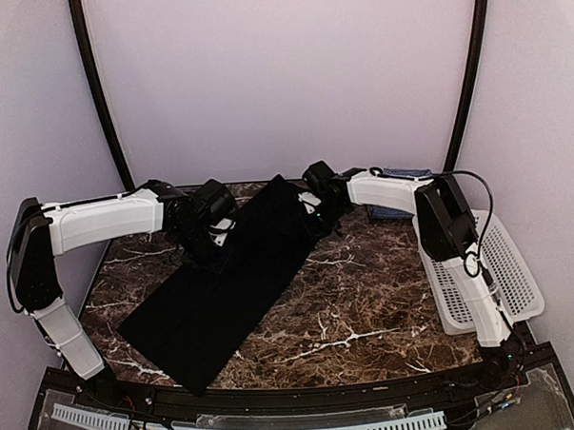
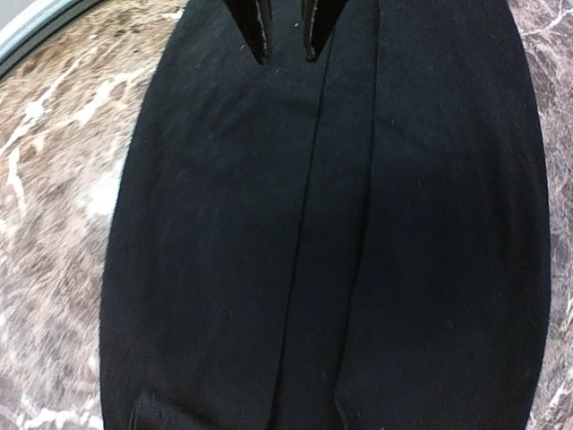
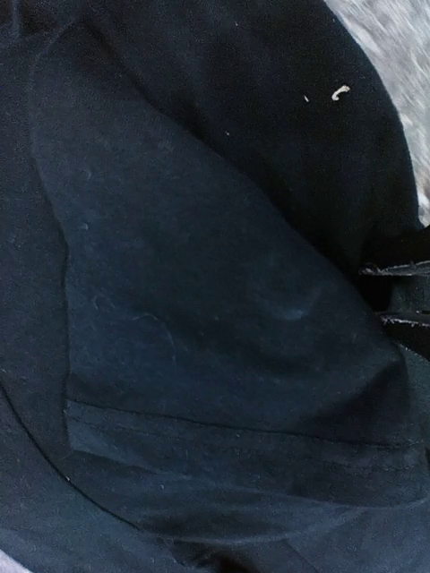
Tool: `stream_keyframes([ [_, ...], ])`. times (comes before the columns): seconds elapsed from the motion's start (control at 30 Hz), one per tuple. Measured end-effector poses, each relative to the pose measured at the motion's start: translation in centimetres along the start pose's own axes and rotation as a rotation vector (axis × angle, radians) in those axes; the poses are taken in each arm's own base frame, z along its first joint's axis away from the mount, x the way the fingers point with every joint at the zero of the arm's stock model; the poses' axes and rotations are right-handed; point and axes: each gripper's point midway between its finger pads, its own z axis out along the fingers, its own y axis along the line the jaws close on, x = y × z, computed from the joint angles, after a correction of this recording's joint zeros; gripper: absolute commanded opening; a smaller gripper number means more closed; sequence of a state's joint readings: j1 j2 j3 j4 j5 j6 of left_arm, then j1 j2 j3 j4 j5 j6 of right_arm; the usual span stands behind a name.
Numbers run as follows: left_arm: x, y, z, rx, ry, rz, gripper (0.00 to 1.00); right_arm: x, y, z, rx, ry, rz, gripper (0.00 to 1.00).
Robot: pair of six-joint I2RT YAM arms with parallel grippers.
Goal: Fold and stack the mixed laundry pile
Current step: Rotate the rectangle-folded T-shirt at the center of the board.
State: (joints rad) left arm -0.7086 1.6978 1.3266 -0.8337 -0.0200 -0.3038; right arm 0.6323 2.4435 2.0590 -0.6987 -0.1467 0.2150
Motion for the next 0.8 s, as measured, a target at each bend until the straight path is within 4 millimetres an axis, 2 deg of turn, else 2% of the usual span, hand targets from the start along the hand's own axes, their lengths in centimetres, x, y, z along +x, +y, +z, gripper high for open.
stream_keyframes([
  [0.07, 0.7, -0.5, 0.3, -0.013, 0.01, 0.023, 0.13, -0.8, -0.6, 0.3, 0.028, -0.008, -0.018, 0.12],
  [0.23, 2.3, -3.1, 1.2, -0.026, 0.035, 0.114, 0.12, -2.4, -1.9, 0.7, 0.046, -0.028, -0.029, 0.11],
  [0.4, 5.2, -5.1, 4.1, -0.047, 0.128, 0.203, 0.12, -3.7, -4.6, 0.5, 0.053, -0.05, -0.007, 0.11],
  [0.57, 7.0, -7.3, 7.6, -0.058, 0.209, 0.26, 0.08, -4.9, -7.6, 0.1, 0.061, -0.072, 0.028, 0.12],
  [0.8, 4.6, -13.6, 8.5, 0.023, 0.173, 0.326, 0.07, -5.4, -10.5, -0.4, 0.076, -0.085, 0.048, 0.13],
])
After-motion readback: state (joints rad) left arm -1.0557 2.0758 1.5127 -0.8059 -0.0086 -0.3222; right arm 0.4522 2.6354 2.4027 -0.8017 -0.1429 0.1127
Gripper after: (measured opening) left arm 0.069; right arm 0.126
